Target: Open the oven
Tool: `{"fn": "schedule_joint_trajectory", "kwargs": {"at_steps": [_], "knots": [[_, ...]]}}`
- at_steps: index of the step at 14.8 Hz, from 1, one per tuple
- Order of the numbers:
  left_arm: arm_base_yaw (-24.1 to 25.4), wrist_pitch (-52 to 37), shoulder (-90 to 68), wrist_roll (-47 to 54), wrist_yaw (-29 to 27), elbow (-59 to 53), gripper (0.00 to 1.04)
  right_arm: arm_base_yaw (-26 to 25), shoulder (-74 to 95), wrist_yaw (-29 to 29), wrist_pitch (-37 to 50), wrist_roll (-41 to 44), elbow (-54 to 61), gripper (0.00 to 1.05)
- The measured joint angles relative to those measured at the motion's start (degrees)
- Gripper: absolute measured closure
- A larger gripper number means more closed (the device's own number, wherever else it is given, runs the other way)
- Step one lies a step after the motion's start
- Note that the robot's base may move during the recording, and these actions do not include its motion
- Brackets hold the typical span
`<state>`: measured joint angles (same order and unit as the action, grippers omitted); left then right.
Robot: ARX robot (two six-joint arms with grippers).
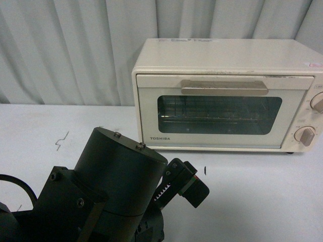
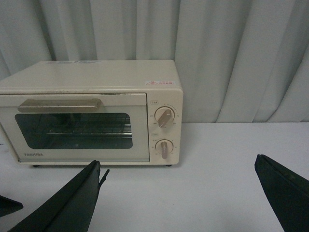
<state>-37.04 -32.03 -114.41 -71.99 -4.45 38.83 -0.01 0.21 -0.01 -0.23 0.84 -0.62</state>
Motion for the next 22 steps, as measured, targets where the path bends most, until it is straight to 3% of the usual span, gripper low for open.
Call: {"fn": "schedule_joint_trajectory", "kwargs": {"at_steps": [9, 10, 11, 12, 13, 16, 19, 22], "knots": [[0.0, 0.3, 0.0, 0.5, -0.3, 0.0, 0.07, 0.0, 0.0, 0.0, 0.0, 0.0, 0.0, 0.06], [0.0, 0.3, 0.0, 0.5, -0.3, 0.0, 0.07, 2.1, 1.4, 5.7, -5.7, -2.3, -1.6, 0.06], [0.0, 0.3, 0.0, 0.5, -0.2, 0.0, 0.07, 7.0, 7.8, 15.9, -11.5, -6.4, -4.7, 0.06], [0.0, 0.3, 0.0, 0.5, -0.3, 0.1, 0.07, 7.8, 10.8, 20.6, -12.5, -8.2, -6.4, 0.06], [0.0, 0.3, 0.0, 0.5, -0.3, 0.1, 0.07, 6.3, 12.5, 24.0, -8.7, -8.9, -7.9, 0.06], [0.0, 0.5, 0.0, 0.5, -0.5, 0.1, 0.07, 3.1, 30.1, 20.1, 9.6, -4.6, -16.8, 0.06], [0.0, 0.4, 0.0, 0.5, -0.5, 0.1, 0.07, 2.8, 53.9, 18.2, 24.7, 7.1, -30.2, 0.06], [0.0, 0.4, 0.0, 0.5, -0.5, 0.1, 0.07, 6.2, 71.4, 16.2, 26.6, 21.8, -46.0, 0.06]]}}
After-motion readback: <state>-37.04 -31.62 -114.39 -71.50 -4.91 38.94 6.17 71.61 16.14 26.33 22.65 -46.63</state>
